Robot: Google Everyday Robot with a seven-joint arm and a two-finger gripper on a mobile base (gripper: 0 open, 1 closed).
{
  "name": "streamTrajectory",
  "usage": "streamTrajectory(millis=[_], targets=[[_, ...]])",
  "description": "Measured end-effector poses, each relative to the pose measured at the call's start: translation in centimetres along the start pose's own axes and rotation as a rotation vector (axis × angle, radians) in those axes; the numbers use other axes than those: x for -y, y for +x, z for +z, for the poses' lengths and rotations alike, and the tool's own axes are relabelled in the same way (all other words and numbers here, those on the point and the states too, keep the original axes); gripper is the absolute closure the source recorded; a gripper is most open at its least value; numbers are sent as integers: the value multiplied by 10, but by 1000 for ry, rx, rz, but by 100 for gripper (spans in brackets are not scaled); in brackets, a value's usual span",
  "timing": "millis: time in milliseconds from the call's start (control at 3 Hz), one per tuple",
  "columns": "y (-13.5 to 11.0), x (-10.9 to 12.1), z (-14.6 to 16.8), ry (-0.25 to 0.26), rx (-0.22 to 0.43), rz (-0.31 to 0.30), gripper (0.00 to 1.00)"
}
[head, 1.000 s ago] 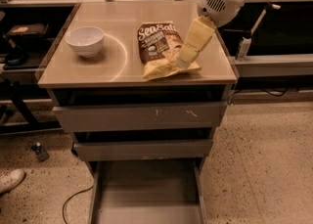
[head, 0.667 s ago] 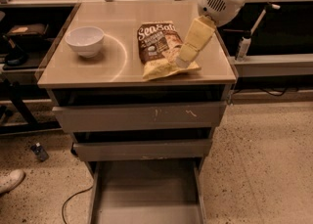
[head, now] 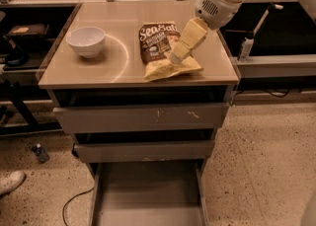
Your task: Place brown chip bag into bottom drawer
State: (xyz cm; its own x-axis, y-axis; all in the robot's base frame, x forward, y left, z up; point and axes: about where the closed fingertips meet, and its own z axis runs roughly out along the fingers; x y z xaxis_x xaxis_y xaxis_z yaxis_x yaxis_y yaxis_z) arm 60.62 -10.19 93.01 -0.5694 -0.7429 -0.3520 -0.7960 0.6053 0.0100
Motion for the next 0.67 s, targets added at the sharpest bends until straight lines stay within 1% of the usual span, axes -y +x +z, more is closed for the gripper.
streamTrajectory(millis=[333,667], targets=[[-15,23,22,-2,-10,133,0],[-30,36,47,-24,-29,209,0]])
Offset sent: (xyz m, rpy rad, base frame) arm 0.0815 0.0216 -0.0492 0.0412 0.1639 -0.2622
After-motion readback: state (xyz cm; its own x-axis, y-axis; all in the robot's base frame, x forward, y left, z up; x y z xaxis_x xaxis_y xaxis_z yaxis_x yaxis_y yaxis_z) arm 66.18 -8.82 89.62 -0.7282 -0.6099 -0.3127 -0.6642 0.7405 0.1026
